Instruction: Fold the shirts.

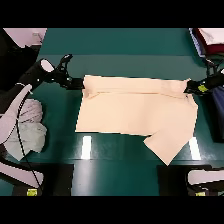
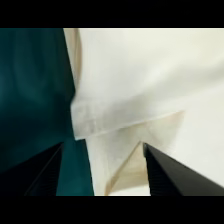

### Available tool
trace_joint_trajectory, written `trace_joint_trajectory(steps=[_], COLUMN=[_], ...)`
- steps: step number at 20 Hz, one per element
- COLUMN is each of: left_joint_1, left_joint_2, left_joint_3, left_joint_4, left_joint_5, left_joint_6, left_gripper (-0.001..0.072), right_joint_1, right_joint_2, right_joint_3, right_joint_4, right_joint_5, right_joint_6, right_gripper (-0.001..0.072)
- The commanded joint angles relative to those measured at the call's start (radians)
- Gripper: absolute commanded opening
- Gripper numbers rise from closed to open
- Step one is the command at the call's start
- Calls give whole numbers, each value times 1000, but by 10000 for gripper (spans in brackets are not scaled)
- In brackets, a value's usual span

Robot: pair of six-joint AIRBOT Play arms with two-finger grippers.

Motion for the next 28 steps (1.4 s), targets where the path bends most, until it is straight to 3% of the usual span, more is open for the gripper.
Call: trace_joint_trajectory(steps=[1, 3, 5, 8, 11, 12, 15, 20, 28], left_joint_1=[16, 52, 97, 123, 122, 122, 122, 122, 122], left_joint_2=[2, 31, 87, 229, 398, 448, 547, 542, 540], left_joint_3=[9, 12, -9, -168, -465, -562, -761, -829, -831], left_joint_4=[8, 24, 41, 40, -12, -37, -86, -209, -248], left_joint_5=[-158, -255, -300, -311, -234, -196, -104, -7, -76], left_joint_6=[-30, -32, -46, -32, -14, -10, 39, 90, 90], left_gripper=[588, 587, 500, 499, 498, 498, 498, 498, 497], right_joint_1=[-30, -73, -119, -199, -246, -249, -231, -167, -137], right_joint_2=[31, 91, 171, 291, 378, 397, 438, 480, 480], right_joint_3=[33, 47, 24, -80, -199, -230, -292, -327, -327], right_joint_4=[6, 8, 25, 217, 369, 394, 406, 407, 426], right_joint_5=[92, 172, 248, 284, 248, 241, 240, 239, 240], right_joint_6=[14, -5, -35, -110, -141, -151, -160, -162, -161], right_gripper=[367, 365, 363, 363, 357, 301, 285, 286, 286])
